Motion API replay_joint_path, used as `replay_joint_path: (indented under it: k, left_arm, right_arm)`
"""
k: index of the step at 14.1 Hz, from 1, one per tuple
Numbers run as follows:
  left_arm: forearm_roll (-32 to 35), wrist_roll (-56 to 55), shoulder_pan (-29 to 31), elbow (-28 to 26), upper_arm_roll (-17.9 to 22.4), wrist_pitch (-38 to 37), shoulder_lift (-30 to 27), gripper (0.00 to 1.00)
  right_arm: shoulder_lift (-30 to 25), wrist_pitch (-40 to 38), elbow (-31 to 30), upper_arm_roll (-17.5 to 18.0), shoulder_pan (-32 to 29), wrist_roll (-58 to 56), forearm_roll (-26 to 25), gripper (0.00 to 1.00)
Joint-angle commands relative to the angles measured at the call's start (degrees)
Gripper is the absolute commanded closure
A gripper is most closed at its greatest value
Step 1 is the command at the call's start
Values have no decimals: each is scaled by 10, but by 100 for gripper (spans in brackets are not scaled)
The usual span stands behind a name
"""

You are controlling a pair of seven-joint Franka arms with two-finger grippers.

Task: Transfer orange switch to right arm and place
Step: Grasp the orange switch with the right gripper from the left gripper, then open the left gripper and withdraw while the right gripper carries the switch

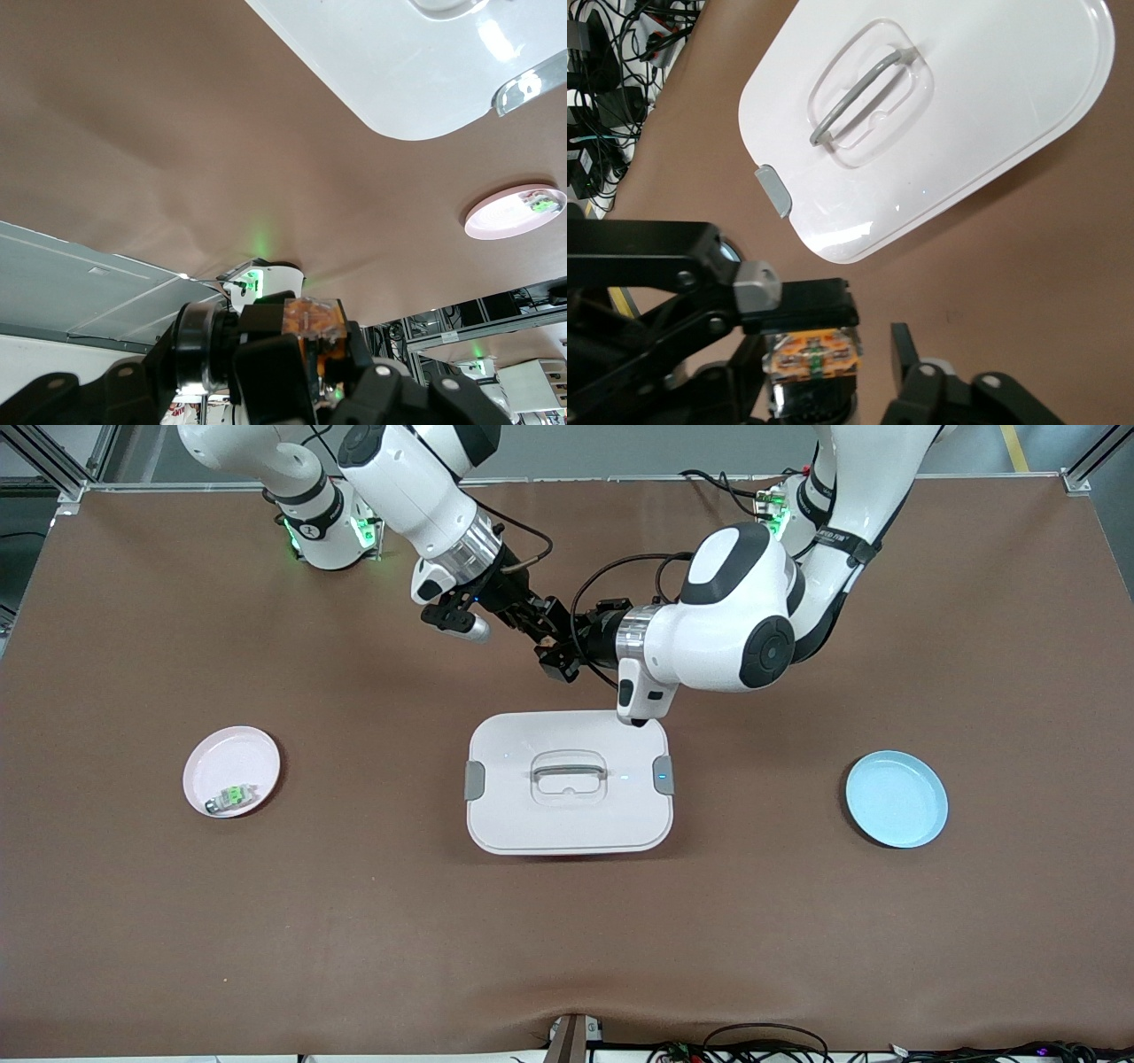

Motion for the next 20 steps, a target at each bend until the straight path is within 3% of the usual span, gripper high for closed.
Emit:
replay_joint_path:
  k: [1, 5, 6, 7, 9, 15, 20]
  left_arm:
    - [-10, -15, -6, 13, 0, -3, -2, 100]
    - [-10, -16, -5, 21, 0, -3, -2, 100]
    - [-10, -15, -5, 21, 0, -3, -3, 93]
    - [-10, -15, -4, 22, 0, -3, -3, 75]
    - [-12, -17, -2, 22, 0, -3, -4, 0]
    - [3, -25, 4, 44, 7, -4, -9, 0]
    - [148, -22, 53, 53, 6, -10, -28, 0]
  right_arm:
    - [4, -7, 1, -7, 9, -1, 9, 62]
    - [4, -7, 2, -7, 9, -1, 9, 82]
    - [4, -7, 2, -6, 9, -1, 9, 82]
    - [4, -7, 2, -7, 9, -1, 9, 82]
    - [3, -7, 2, -7, 9, -3, 9, 83]
    - [-16, -63, 3, -13, -1, -19, 5, 84]
    - [-61, -229, 8, -13, -70, -192, -4, 84]
